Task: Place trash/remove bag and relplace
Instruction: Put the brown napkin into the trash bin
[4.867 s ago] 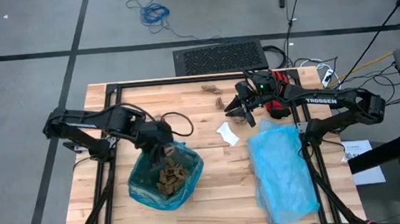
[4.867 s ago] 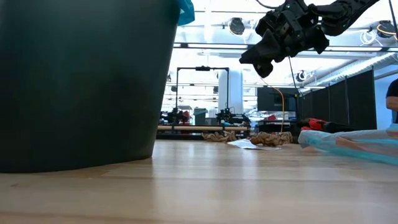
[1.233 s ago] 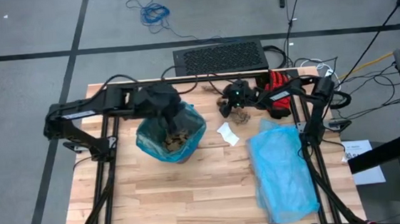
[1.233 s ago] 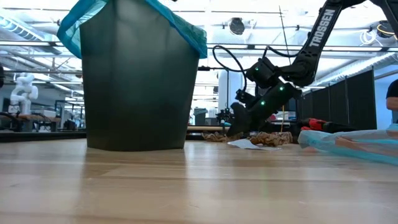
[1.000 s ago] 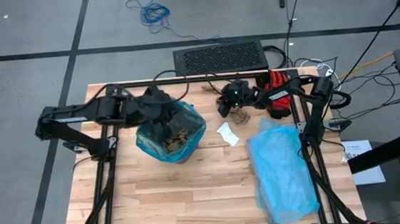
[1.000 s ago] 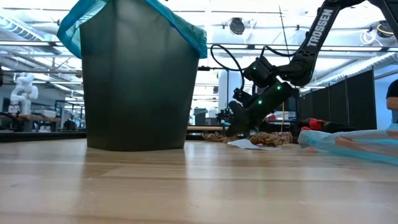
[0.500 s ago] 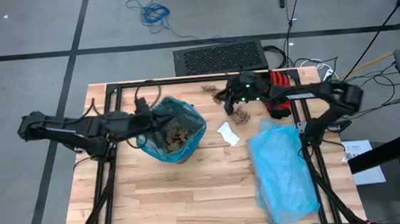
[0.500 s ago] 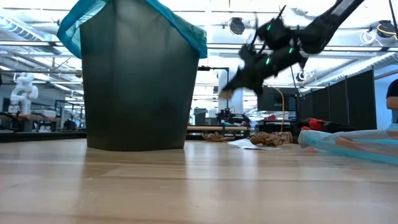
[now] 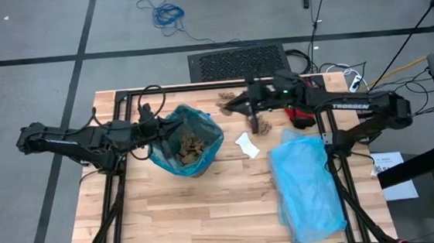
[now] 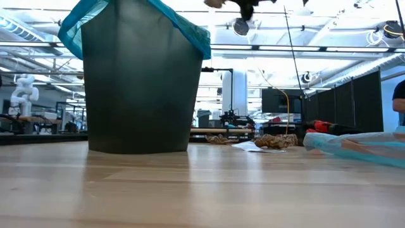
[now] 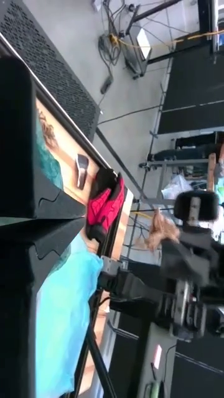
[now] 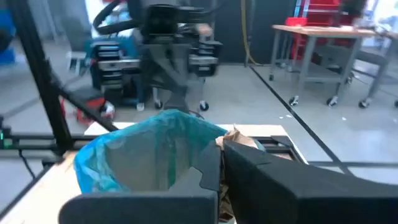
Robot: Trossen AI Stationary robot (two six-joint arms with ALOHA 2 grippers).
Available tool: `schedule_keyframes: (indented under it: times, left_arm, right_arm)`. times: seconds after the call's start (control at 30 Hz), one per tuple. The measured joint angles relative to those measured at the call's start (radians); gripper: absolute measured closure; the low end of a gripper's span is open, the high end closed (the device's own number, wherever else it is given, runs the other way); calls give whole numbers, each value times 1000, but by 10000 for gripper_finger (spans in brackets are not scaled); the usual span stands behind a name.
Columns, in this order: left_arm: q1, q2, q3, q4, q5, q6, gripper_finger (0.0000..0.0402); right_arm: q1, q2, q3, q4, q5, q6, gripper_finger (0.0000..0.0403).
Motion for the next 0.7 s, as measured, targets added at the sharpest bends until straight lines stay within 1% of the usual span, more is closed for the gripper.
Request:
schedule_keyframes:
  times: [0.07,0.2,0.3,0.37,0.5,0.7]
  left_arm:
    - [0,0,0,-2,-1,-1,401]
    - [0,0,0,-21,-7,1,401]
    - [0,0,0,-48,-58,-1,401]
    - [0,0,-3,-56,-87,-7,401]
    - [4,-16,-47,-56,-100,-26,401]
    - [24,-64,-121,-19,-108,-52,401]
  right_arm:
    - [30,62,102,-74,20,-40,403]
    - [65,205,294,-222,20,-91,402]
    - [83,304,401,-318,20,-112,393]
    - [91,353,454,-372,19,-118,379]
    - [106,424,525,-439,18,-88,328]
    - [129,453,541,-437,17,-105,225]
